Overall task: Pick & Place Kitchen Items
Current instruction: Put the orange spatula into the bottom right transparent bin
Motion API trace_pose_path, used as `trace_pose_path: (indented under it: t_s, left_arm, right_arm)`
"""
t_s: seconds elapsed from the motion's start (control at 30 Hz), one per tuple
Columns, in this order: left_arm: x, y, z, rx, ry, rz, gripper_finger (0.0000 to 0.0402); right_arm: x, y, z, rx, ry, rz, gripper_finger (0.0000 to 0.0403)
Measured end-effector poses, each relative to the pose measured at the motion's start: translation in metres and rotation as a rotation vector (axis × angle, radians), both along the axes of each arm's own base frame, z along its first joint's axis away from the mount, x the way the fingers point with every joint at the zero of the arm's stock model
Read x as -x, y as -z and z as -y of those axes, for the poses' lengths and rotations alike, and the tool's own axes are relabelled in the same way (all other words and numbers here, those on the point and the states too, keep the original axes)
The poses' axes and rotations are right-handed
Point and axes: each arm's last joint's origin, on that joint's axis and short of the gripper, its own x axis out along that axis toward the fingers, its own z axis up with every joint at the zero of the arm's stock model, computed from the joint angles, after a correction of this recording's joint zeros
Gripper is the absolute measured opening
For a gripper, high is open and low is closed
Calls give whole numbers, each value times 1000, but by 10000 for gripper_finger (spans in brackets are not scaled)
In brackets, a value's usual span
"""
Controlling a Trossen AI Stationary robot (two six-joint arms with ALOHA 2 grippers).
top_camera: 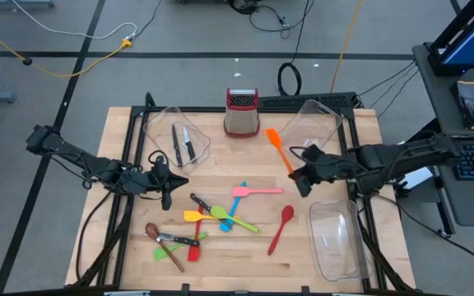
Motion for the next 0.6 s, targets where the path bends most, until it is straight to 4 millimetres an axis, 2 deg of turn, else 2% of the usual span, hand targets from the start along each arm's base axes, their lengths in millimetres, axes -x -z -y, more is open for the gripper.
trace_pose_path:
  t_s: [0.13, 0.3, 0.6]
  left_arm:
    - [0, 1, 0, -4, 0, -10, 24]
    - [1, 2, 0, -5, -1, -18, 24]
    - [1, 2, 0, -6, 0, -20, 24]
  right_arm:
    - [14, 1, 2, -139, 85, -52, 33]
    - [27, 4, 3, -197, 142, -129, 28]
    - [34, 6, -9, -289, 119, -183, 28]
